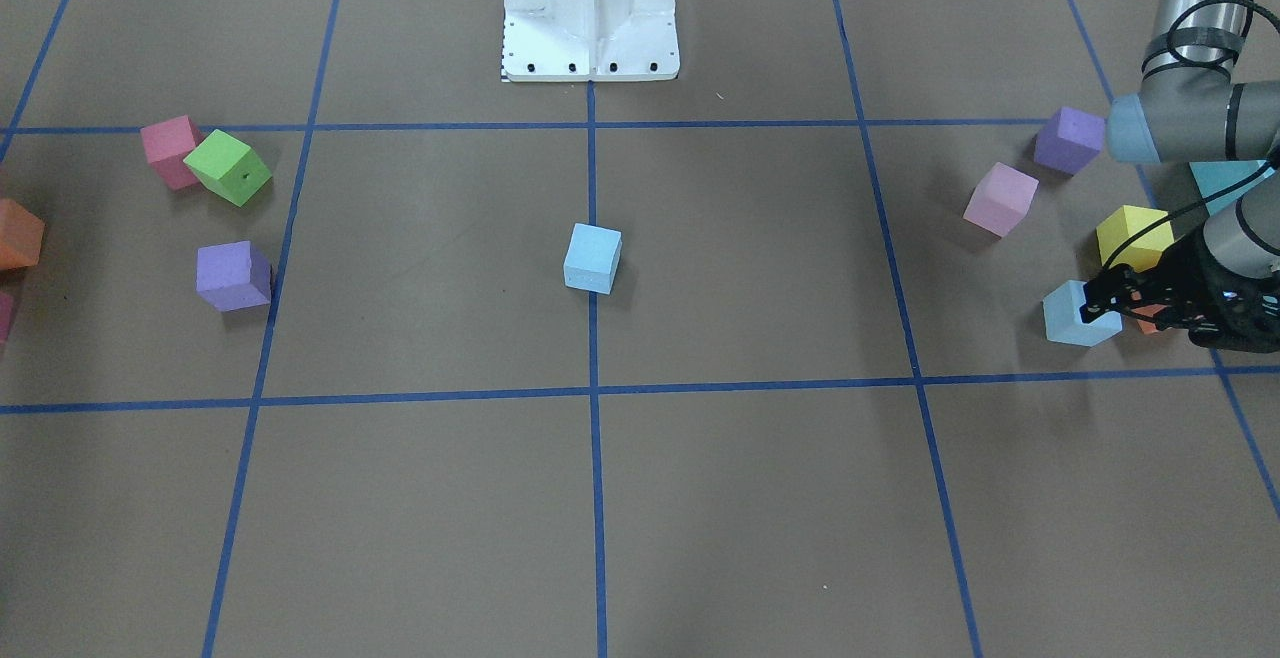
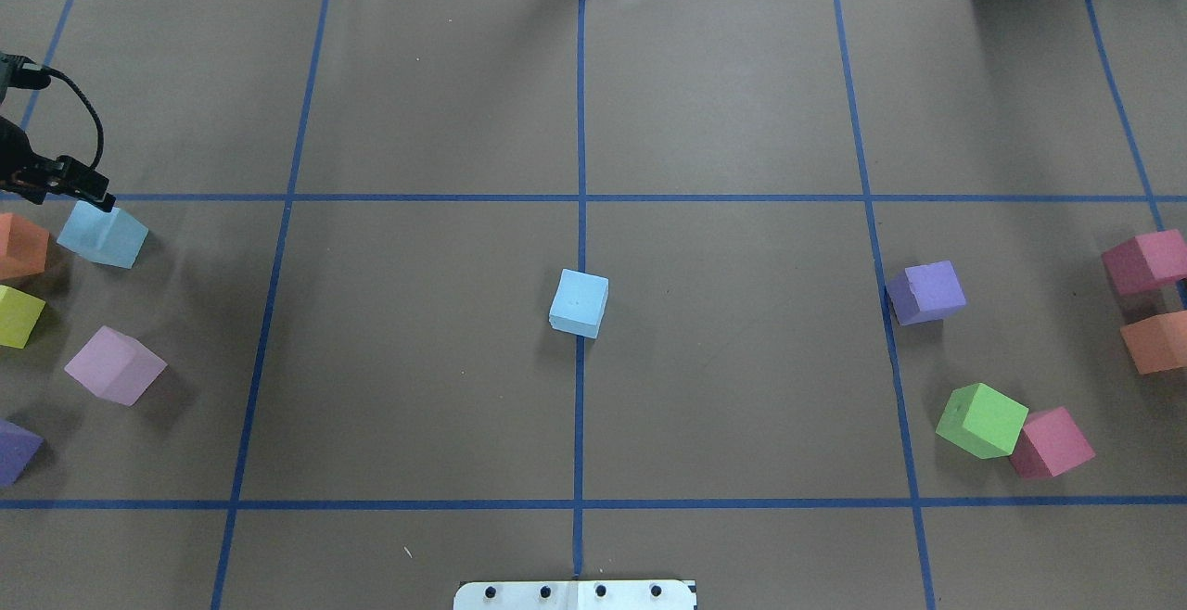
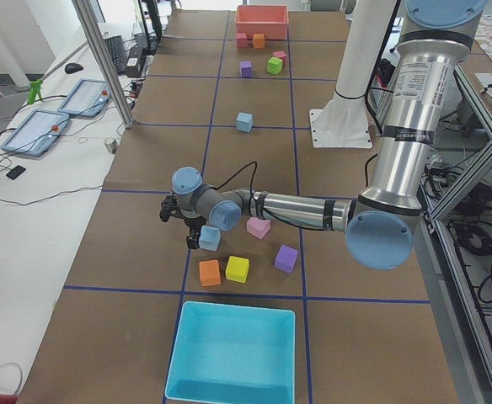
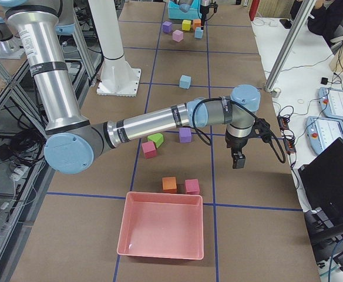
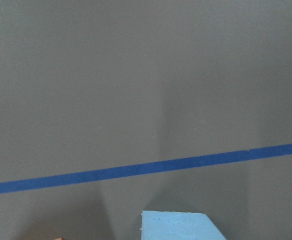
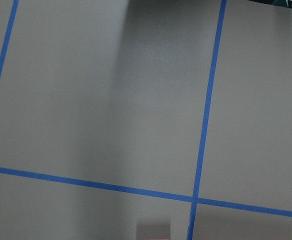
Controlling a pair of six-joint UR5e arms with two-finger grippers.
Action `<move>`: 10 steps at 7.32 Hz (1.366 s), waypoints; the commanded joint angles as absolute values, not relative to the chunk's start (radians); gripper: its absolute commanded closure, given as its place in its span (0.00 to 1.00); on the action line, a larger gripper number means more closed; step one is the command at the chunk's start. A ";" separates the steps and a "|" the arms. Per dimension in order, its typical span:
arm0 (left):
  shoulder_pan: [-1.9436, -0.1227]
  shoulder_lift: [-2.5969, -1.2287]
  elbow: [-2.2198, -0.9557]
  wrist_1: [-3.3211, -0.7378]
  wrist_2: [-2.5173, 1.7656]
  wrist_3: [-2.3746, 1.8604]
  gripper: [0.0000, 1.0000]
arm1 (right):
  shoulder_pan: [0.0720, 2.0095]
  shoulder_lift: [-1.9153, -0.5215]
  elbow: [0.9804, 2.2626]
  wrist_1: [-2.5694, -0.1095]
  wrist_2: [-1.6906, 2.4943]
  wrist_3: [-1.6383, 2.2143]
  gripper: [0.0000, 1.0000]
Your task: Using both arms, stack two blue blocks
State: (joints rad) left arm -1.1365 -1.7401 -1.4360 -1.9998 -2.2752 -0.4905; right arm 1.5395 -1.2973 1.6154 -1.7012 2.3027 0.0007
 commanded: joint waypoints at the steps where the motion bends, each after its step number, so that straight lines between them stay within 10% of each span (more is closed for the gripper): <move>1: -1.115 -1.735 -1.439 -2.034 -2.275 -0.535 0.02 | 1.540 -1.296 1.614 -1.701 2.299 0.000 0.00; 10: -1.057 -1.712 -1.431 -2.077 -2.227 -0.569 0.03 | 1.540 -1.293 1.612 -1.701 2.298 0.003 0.00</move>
